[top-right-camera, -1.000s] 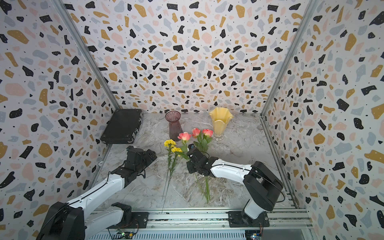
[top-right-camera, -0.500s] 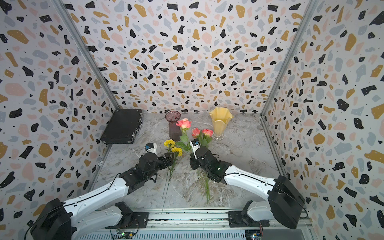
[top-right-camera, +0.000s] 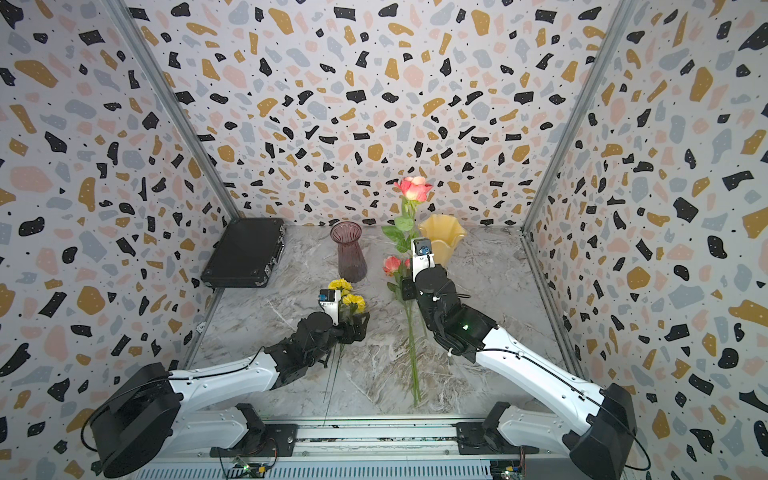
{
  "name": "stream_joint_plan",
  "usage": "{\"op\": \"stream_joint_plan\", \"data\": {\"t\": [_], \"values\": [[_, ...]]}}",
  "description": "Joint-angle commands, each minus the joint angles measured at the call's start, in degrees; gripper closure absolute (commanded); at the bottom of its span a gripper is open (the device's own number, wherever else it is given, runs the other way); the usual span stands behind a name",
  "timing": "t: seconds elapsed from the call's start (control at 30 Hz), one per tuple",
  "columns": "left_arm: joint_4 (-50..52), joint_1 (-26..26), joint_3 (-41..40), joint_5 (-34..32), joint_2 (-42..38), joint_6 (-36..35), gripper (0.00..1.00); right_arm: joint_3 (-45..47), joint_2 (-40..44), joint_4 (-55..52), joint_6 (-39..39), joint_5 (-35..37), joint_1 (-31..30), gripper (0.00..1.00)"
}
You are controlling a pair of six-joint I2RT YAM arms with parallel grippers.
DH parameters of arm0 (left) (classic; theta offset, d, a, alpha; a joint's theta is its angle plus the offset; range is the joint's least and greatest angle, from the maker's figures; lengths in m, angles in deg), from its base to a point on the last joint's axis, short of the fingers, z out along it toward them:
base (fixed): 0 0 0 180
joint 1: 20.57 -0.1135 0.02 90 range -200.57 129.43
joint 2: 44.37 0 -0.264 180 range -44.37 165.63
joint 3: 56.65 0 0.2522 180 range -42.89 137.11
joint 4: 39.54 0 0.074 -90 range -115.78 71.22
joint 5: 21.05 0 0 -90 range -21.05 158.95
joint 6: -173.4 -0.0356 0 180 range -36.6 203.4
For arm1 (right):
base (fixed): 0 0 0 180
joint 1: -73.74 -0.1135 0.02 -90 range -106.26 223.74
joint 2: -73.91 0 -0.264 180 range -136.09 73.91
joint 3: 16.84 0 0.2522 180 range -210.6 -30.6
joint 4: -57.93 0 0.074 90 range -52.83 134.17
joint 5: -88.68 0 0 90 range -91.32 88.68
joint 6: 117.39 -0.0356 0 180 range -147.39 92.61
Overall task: Arrange the flowers in different vases according to their colors
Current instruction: Insert the flower into the vase.
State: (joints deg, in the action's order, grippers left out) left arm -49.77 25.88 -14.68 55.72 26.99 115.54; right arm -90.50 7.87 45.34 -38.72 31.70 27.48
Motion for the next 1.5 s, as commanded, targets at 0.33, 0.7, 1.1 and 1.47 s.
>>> {"op": "stream_joint_plan", "data": {"t": [0.33,0.7,1.1,1.47], "values": [[-3.44,0.58,2.33,0.13,-0.25,-6.18,0.01,-31.96,-20.32,6.28,9.03,-1.63,18.71,1.00],[-5.68,0.61,2.19,2.00,0.96,-4.76,0.01,-40.59,-33.28,12.47,9.85,-7.11,27.40,1.00],[-5.00,0.60,3.08,2.99,3.07,-3.85,0.01,-36.97,-32.39,15.35,9.05,-7.17,27.54,1.00],[-4.13,0.65,4.55,5.28,4.66,-3.07,0.01,-44.76,-32.75,10.47,7.71,-8.99,27.54,1.00]]}}
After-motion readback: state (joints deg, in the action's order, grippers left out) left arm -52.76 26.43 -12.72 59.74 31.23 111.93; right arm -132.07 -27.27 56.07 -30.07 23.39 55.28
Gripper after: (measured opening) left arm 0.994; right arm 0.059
